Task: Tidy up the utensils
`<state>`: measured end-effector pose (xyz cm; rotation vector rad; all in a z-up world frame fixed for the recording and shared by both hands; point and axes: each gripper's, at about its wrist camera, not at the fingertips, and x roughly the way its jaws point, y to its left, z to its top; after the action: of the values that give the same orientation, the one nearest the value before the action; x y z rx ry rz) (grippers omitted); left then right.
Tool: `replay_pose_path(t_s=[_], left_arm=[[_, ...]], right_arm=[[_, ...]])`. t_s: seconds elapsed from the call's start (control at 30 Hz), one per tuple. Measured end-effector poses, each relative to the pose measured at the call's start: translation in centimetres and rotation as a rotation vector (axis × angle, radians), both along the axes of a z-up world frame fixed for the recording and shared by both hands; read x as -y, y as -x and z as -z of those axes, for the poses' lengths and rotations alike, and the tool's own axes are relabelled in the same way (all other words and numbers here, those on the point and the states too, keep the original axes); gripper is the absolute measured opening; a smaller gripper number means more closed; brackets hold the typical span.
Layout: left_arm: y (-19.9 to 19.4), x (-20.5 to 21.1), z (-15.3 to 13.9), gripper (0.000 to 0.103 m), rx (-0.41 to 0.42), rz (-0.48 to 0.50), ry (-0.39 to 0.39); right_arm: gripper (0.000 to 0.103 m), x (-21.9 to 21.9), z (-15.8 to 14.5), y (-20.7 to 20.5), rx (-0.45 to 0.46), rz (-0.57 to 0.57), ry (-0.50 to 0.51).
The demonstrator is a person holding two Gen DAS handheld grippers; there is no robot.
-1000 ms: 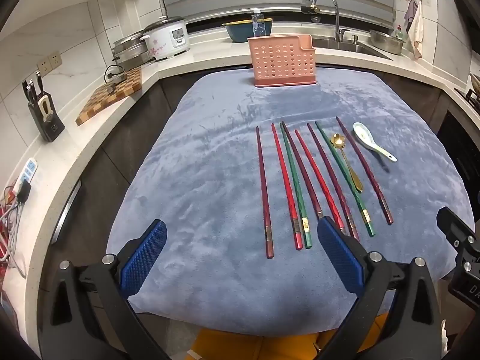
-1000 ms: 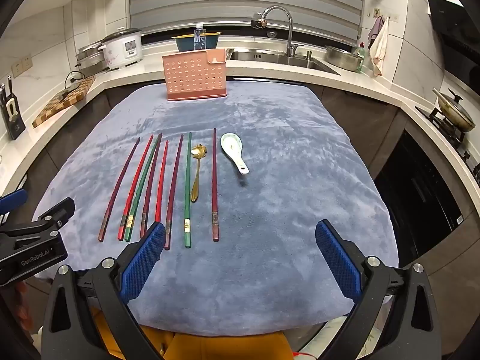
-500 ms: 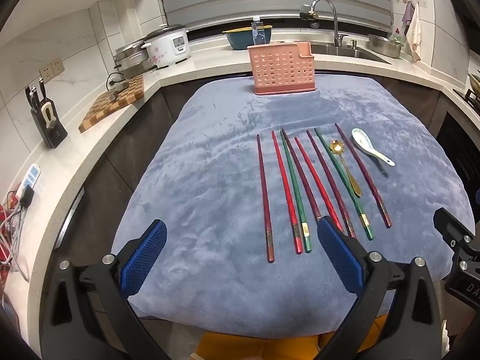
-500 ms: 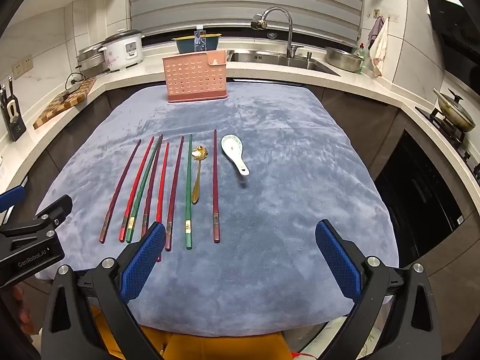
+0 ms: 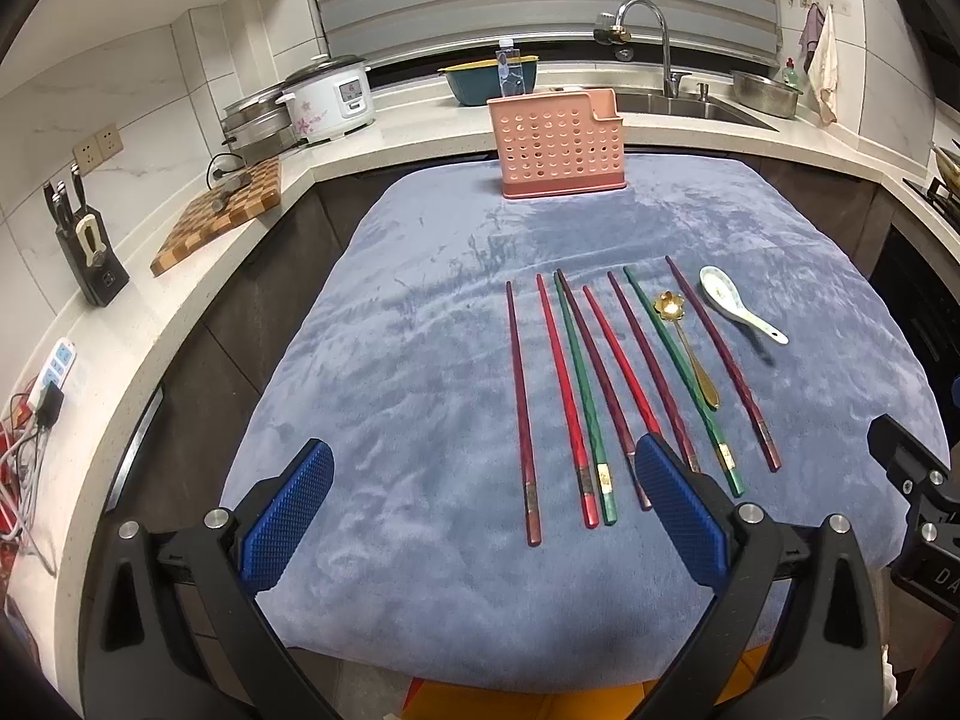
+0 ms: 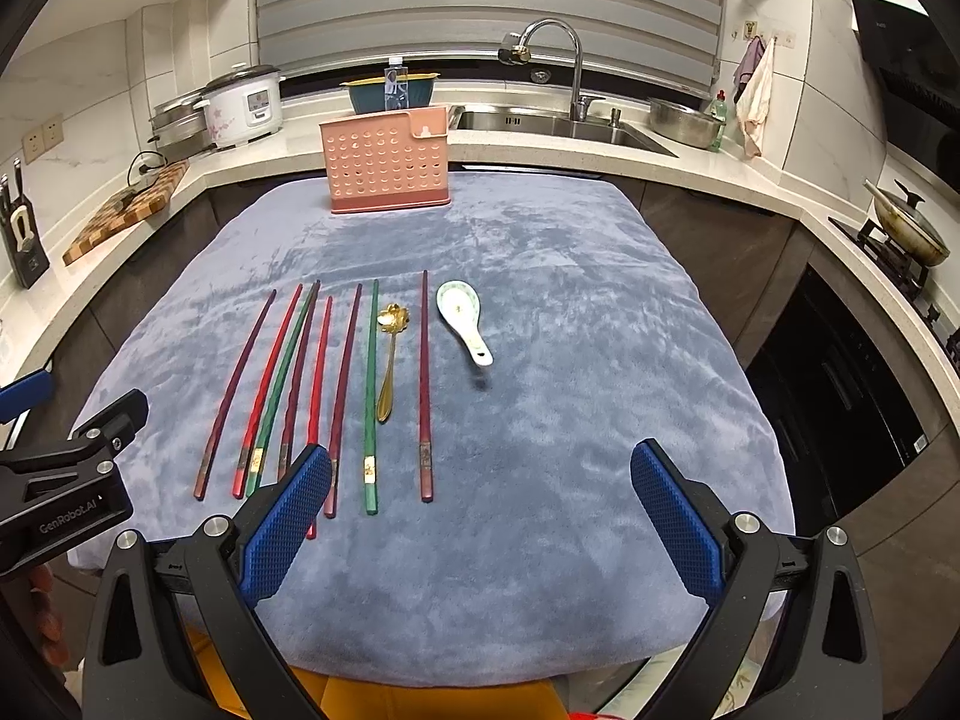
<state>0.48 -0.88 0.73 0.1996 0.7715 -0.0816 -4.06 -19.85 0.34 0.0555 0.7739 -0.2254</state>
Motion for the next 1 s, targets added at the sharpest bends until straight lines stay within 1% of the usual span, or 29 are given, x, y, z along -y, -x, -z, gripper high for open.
replay_pose_path(t_s=[0.47, 1.0], left_arm=[[-1.0, 0.4, 0.2, 0.096, -0.004, -0.006, -0.022], [-0.4, 0.3, 0.6, 0.096, -0.032, 0.021, -0.013]], right_arm=[[0.096, 0.1, 0.6, -1.5, -0.025, -0.02, -0.004], [0.096, -0.5, 0.5, -0.6, -0.027, -0.023, -0.005]])
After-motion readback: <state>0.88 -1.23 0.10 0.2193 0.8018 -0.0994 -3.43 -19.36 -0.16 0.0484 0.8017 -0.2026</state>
